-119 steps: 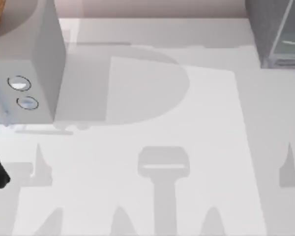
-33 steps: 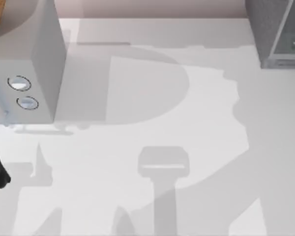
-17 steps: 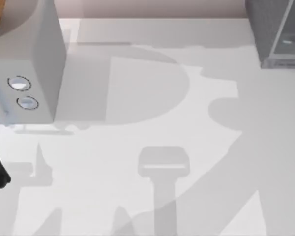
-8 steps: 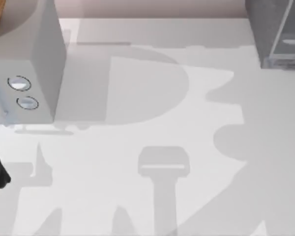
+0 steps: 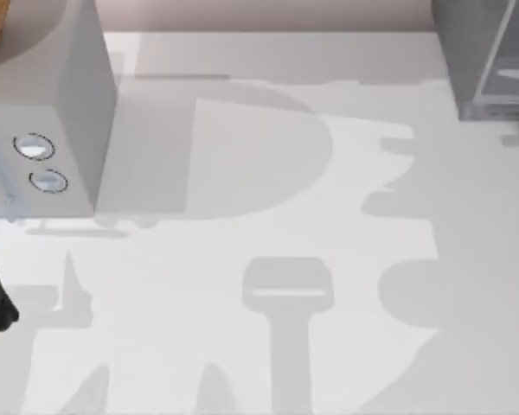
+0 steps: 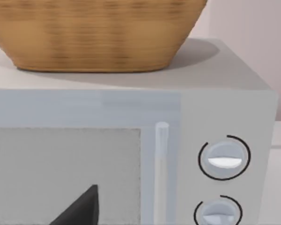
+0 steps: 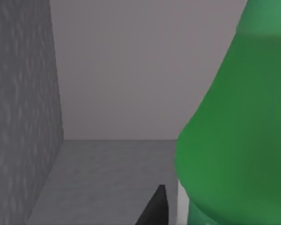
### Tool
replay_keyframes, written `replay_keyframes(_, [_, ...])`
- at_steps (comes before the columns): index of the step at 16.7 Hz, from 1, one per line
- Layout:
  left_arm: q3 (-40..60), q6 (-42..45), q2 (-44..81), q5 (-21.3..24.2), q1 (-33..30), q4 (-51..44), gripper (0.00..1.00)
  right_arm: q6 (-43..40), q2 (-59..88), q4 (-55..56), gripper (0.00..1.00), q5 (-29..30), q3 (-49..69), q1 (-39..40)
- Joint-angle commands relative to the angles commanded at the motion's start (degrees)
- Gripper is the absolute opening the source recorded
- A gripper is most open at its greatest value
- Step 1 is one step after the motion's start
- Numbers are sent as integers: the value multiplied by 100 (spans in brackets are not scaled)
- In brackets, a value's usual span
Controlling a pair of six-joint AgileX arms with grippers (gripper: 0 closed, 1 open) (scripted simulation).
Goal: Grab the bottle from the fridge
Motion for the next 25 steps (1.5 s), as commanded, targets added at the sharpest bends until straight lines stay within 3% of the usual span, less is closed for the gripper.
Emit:
replay_keyframes(4, [0, 0, 0, 0, 0, 0, 100, 1, -130, -85, 0, 18, -30, 54])
replay_keyframes(9, [0, 0, 0, 0, 0, 0, 100, -45, -1482, -798, 0, 173, -556, 223])
replay_keyframes(25, [0, 0, 0, 0, 0, 0, 100, -65, -9912, -5608, 0, 1030, -4307, 1197])
